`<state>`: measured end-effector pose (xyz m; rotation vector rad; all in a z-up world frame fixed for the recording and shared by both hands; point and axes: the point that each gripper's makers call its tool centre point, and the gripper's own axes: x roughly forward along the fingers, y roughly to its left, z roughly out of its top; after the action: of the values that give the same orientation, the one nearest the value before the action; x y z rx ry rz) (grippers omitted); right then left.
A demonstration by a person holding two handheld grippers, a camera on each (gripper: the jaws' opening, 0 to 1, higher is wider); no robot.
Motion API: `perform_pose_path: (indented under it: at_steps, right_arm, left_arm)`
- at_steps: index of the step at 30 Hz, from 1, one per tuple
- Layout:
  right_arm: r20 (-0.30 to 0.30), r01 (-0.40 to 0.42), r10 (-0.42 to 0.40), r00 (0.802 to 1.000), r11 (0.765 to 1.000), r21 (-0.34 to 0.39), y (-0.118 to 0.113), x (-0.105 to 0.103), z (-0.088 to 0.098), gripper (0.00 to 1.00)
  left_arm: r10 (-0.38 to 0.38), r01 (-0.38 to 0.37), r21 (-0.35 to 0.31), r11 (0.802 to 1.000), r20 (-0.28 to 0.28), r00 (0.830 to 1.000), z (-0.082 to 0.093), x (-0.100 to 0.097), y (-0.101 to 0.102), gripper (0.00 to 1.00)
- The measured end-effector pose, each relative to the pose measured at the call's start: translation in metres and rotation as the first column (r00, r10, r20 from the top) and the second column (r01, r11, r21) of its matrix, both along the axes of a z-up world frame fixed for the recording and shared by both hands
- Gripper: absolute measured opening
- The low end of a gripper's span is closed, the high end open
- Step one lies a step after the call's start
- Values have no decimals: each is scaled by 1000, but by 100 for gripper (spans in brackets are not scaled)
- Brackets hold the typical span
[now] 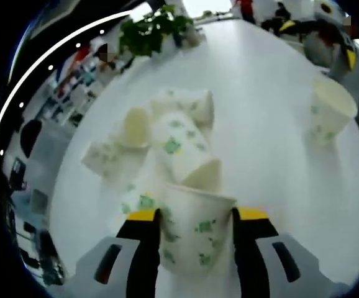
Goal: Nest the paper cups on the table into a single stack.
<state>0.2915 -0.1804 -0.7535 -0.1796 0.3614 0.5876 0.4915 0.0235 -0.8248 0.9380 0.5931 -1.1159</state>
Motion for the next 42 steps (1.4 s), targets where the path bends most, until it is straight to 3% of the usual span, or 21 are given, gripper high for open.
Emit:
perform_pose_path:
  at_steps: [6,12,22,30,42]
  right_arm:
    - [-2,0,0,1000,1000,-1,0,0,-1,94]
    - [-2,-4,4,1000,1000,-4,0,0,-1,93]
    - [-1,1,-1,1000,1000,-9,-1,0,-1,93]
    - [3,-1,1,1000,1000,-10,0,1,0,92]
    - [5,-9,10,1000,1000,-20,0,0,-1,92]
  left_arm:
    - [9,-9,-11,1000,-5,1000,2,-1,0,41]
    - [46,-48,-34,998,-48,998,3,-2,1,42]
    - [52,-53,-39,998,-44,998,5,-3,-3,39]
    - [73,-75,-49,996,-55,996,10,-2,8,39]
    - [134,-146,-154,977,-86,987,27,-4,13,38]
